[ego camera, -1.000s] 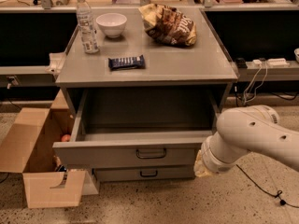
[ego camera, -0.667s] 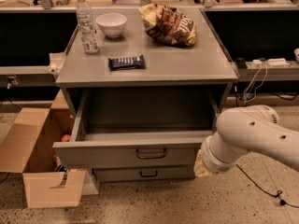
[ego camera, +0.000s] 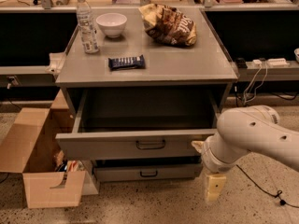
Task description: Close top drawer
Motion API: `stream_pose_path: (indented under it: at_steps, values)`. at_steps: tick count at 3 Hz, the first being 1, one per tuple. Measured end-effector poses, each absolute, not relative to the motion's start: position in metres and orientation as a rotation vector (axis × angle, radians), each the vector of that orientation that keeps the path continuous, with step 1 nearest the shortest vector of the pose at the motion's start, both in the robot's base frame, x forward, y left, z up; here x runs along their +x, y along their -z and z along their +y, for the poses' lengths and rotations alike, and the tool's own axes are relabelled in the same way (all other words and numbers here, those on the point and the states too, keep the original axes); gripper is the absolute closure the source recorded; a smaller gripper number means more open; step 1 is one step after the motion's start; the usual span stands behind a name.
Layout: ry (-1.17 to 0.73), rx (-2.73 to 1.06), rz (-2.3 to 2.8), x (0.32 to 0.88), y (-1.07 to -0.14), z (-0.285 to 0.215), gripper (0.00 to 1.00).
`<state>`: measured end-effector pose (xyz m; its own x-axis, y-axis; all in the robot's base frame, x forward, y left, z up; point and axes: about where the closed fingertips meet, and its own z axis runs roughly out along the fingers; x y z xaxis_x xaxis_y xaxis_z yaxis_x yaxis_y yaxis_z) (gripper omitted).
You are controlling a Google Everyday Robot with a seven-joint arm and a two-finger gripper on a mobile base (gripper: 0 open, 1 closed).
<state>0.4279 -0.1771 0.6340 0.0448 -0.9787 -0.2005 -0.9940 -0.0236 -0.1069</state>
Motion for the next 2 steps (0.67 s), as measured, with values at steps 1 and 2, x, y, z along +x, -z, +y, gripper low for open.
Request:
stream_pose_path:
  at_steps: [1, 2]
  values:
    - [-0.104, -2.101, 2.030, 0.4279, -0.6340, -0.1771, 0.00]
    - [-0.093, -2.105, 2.012, 0.4324, -0.6339, -0.1767, 0.17]
